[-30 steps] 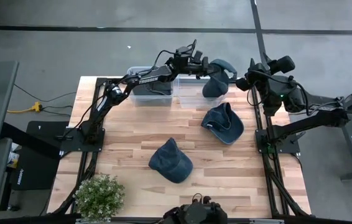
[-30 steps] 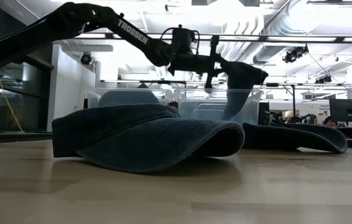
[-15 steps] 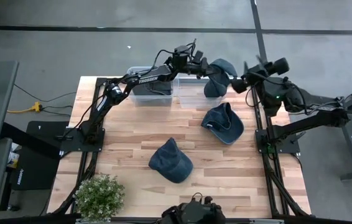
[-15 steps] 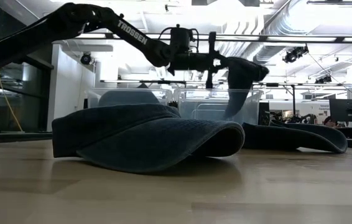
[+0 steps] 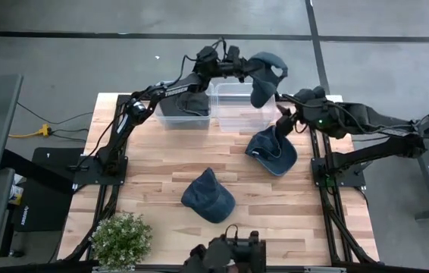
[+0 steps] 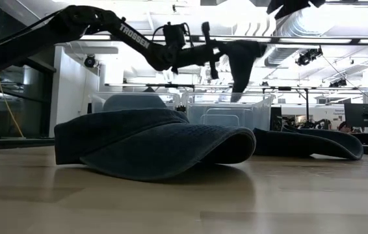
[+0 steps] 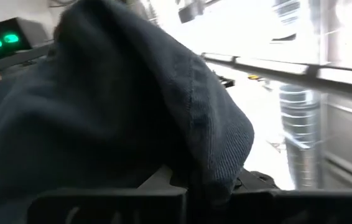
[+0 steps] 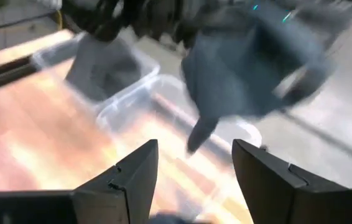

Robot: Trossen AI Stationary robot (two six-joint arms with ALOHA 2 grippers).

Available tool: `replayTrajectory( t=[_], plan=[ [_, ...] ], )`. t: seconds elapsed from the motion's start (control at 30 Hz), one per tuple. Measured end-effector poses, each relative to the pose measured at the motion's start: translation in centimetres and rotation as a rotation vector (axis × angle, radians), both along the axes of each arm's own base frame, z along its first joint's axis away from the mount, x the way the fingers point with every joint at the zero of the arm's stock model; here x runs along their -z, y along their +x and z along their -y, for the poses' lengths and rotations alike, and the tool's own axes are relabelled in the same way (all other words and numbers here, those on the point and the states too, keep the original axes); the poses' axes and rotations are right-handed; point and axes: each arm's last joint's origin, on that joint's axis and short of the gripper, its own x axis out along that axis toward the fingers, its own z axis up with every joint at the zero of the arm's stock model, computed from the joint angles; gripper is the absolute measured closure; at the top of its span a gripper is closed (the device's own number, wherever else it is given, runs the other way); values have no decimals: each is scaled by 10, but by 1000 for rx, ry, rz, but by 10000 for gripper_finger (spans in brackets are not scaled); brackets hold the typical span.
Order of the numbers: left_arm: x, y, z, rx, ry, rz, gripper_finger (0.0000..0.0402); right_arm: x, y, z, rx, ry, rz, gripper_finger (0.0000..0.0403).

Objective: Pick & Place hat
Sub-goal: Put the top left blue cap into the right transparent bin

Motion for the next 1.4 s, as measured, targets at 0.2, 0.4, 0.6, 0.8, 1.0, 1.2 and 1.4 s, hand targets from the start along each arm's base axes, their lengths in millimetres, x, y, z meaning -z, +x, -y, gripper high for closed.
replayTrajectory(
  t=[0.2,0.4,0.6,0.8,1.0,1.2,1.4],
  plan=[
    [-13,-6,1,2,13,124,398,19,3,3,73,-47,-45,201],
    [-23,-11,5,37,17,213,398,35,19,5,-22,-199,-89,199],
    [-52,-15,9,93,92,264,398,56,31,9,21,-344,-100,198],
    [-73,-17,12,119,142,253,398,67,40,10,-21,-402,6,198],
    [-85,-18,14,130,167,243,398,68,42,13,21,-453,94,198],
    [-89,-17,19,151,181,249,398,70,43,24,-17,-443,131,198],
    [-89,-13,24,170,171,235,398,68,43,37,-52,-455,165,198]
  ],
)
